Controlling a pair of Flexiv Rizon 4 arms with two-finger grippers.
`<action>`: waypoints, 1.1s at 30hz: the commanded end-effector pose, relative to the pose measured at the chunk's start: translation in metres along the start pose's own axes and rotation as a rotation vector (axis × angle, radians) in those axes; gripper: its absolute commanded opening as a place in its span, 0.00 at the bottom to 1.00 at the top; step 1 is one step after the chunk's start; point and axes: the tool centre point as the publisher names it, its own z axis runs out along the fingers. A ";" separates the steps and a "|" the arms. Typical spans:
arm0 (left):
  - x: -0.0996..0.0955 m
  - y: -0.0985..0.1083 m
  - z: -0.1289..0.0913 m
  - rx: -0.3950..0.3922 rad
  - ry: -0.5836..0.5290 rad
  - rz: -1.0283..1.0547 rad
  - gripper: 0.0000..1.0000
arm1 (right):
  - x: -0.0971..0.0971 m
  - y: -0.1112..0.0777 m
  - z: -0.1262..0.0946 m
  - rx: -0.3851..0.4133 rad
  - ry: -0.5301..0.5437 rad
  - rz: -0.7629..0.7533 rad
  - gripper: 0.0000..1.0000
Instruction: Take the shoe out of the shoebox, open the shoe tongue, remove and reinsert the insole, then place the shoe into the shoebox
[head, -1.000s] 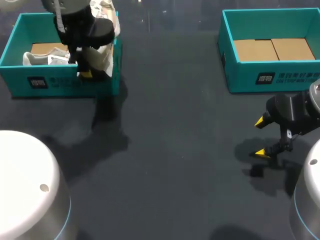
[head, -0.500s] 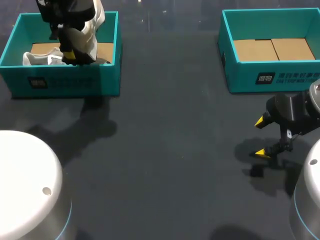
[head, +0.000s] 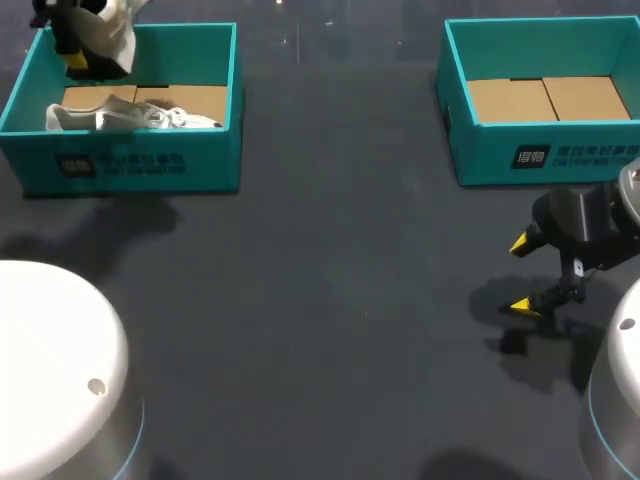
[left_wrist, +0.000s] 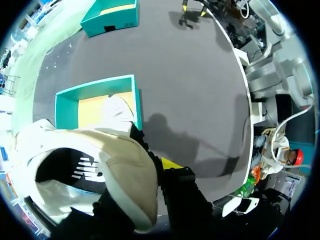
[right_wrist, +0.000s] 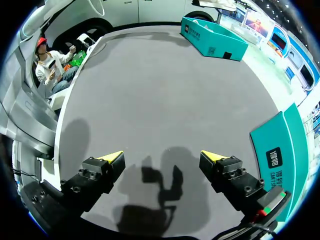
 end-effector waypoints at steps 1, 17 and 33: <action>-0.034 0.003 -0.005 -0.017 0.103 0.005 0.00 | 0.001 0.000 0.000 0.001 -0.002 0.000 1.00; -0.061 0.026 -0.002 -0.035 0.078 -0.016 0.00 | 0.001 0.000 0.000 0.001 -0.002 0.000 1.00; -0.130 0.105 0.009 -0.066 0.078 -0.021 0.00 | 0.001 0.000 0.000 0.001 -0.002 0.000 1.00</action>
